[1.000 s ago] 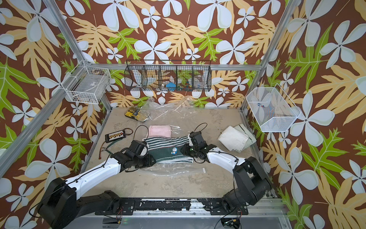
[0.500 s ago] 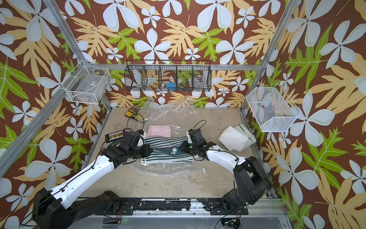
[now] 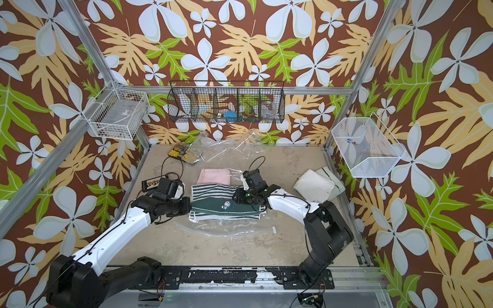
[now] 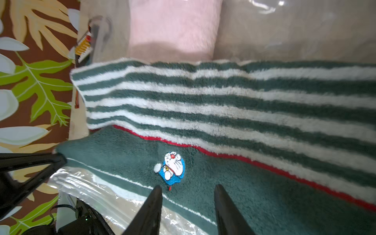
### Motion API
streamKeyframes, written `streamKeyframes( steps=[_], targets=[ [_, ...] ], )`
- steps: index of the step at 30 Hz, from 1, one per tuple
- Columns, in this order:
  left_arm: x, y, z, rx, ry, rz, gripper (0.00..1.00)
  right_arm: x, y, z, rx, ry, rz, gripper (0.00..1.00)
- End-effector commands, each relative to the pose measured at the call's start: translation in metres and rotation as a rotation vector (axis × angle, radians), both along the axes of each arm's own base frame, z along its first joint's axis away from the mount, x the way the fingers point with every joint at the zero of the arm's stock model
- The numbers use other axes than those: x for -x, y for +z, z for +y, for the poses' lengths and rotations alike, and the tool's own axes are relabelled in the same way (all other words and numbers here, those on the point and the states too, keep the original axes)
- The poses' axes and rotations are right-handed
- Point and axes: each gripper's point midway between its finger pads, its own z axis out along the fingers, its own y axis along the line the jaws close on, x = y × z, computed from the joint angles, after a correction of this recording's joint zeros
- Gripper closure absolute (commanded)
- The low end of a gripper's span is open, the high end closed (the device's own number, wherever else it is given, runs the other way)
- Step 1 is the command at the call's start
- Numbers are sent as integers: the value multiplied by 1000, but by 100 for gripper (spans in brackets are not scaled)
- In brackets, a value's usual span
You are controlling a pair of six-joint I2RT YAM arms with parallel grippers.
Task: Place the folded towel into the vacuum bag
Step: Pick up the towel from the vacuum bag.
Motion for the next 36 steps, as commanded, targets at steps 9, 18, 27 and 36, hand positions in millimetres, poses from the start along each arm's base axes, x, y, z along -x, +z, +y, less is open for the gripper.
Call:
streamKeyframes(
  steps=[9,18,27,36],
  targets=[
    [-20,81,26,-113,80,-177,58,-2,12,-36,126,15,-78,43],
    [-41,84,-133,257,-255,-200,57,43,-16,-101,10,-106,83,24],
    [-77,-24,-109,113,-142,-63,62,41,-39,-92,-60,-124,161,29],
    [-62,-87,-68,5,-36,21,61,54,-38,-109,-95,-173,161,26]
  ],
)
